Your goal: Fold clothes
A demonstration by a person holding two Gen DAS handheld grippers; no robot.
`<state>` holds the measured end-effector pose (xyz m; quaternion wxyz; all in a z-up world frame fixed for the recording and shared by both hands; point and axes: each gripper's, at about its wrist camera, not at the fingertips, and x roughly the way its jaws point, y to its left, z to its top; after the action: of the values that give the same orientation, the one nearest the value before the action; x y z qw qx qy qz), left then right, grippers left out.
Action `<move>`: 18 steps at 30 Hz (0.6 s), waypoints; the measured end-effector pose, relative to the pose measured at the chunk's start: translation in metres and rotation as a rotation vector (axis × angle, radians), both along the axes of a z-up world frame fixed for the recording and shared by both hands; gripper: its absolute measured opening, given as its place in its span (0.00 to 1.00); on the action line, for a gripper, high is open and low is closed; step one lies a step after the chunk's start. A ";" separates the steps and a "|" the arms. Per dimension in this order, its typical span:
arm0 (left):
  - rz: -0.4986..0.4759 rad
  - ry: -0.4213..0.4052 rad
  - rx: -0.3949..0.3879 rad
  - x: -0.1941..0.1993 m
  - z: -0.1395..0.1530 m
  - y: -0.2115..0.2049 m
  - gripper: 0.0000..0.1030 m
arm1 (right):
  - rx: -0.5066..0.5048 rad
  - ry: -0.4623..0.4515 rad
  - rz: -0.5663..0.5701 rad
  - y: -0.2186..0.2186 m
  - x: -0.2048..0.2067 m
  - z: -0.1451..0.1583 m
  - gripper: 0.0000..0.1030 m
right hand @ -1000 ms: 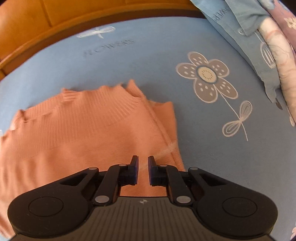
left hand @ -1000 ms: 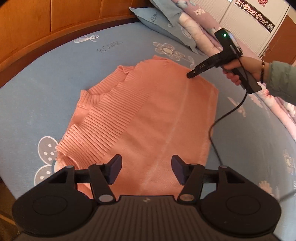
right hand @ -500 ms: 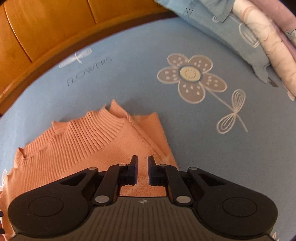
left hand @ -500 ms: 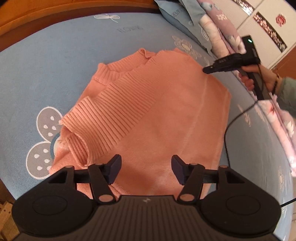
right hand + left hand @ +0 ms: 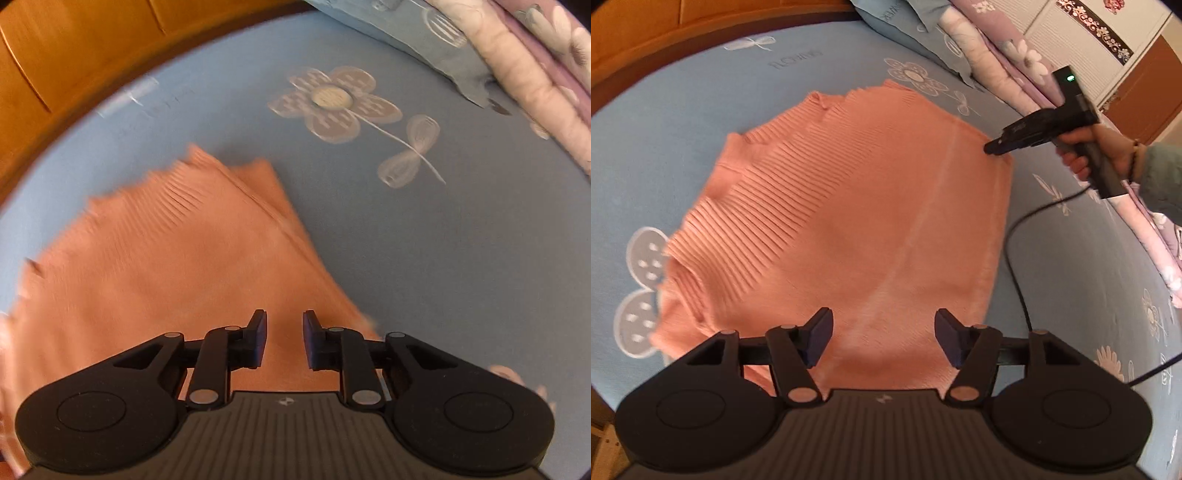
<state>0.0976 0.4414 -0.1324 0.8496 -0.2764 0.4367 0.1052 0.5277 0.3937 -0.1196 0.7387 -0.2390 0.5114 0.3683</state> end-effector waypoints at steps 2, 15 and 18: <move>0.027 0.058 -0.007 0.002 -0.019 0.001 0.56 | 0.064 0.055 -0.076 -0.017 0.015 -0.015 0.04; 0.005 0.038 -0.016 -0.001 -0.022 -0.010 0.59 | 0.076 0.026 -0.072 0.002 0.006 -0.008 0.20; 0.038 0.026 -0.018 -0.001 -0.022 -0.011 0.59 | 0.088 0.058 -0.149 0.000 0.012 -0.006 0.21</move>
<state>0.0970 0.4308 -0.1539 0.8391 -0.2909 0.4435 0.1209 0.5401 0.3939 -0.1253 0.7588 -0.1571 0.5322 0.3411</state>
